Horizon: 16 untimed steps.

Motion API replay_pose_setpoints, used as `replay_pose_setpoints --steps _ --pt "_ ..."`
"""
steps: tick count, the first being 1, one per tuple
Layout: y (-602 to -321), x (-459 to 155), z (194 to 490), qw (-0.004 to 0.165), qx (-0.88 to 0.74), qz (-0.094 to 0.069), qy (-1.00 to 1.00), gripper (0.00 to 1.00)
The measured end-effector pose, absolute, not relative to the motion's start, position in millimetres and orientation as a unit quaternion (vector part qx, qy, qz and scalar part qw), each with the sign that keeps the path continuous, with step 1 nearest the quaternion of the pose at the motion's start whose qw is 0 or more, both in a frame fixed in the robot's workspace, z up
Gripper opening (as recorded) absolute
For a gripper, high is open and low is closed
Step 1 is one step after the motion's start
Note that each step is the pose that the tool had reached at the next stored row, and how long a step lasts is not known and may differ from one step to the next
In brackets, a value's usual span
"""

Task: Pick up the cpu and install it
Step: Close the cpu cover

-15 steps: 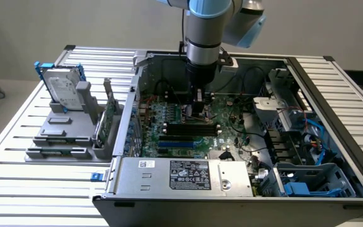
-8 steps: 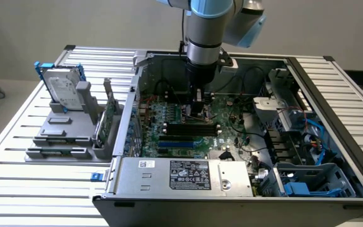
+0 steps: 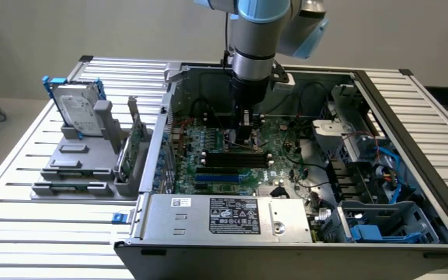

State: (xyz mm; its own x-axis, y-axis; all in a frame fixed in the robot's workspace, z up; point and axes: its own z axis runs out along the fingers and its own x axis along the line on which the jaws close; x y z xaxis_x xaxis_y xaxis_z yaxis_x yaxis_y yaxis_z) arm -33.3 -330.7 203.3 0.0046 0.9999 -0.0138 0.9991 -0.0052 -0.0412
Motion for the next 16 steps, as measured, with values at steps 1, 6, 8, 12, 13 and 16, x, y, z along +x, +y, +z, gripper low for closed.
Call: replay_pose_setpoints --steps 1,6,8,12,13,16 --pt "-330.7 -33.0 203.1 0.01 -0.709 0.02 -0.705 0.54" --pt "-330.9 -31.8 201.8 0.011 -0.709 0.025 -0.705 0.54" --pt "-331.0 -31.1 201.3 0.011 -0.709 0.026 -0.705 0.54" --pt "-331.3 -29.4 200.7 0.012 -0.709 0.029 -0.705 0.54" --pt "-331.2 -28.9 200.6 0.012 -0.709 0.03 -0.705 0.54" --pt "-331.3 -28.1 199.8 0.013 -0.708 0.032 -0.705 0.54"
